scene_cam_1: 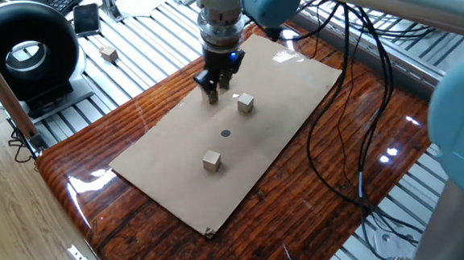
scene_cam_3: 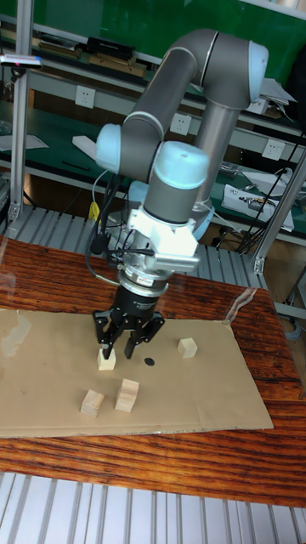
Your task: Stack the blocks in a vertical line of five
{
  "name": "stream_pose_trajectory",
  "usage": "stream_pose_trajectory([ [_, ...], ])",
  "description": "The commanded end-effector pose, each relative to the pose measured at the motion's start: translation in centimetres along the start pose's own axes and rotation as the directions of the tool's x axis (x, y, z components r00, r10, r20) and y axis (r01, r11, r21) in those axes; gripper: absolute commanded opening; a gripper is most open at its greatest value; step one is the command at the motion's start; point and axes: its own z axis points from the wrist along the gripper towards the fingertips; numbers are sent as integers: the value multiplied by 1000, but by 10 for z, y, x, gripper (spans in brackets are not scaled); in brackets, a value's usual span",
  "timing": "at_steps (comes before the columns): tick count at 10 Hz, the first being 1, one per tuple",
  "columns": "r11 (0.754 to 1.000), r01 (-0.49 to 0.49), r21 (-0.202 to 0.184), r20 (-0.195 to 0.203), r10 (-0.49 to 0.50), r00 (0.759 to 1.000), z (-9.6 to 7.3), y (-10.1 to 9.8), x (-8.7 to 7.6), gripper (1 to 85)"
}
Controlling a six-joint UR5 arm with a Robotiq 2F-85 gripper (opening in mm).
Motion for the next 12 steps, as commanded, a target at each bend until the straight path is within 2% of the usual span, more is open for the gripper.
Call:
stream_pose_trajectory([
  [1,999,54,-5,42,-54,998,9,-9,6,457],
  [3,999,46,-5,44,-46,998,10,-10,5,453],
  [8,998,32,-52,18,-31,999,13,-7,13,397],
  [9,997,24,-69,15,-23,1000,10,-6,15,397],
  [12,997,1,-81,10,0,1000,9,-6,17,407],
])
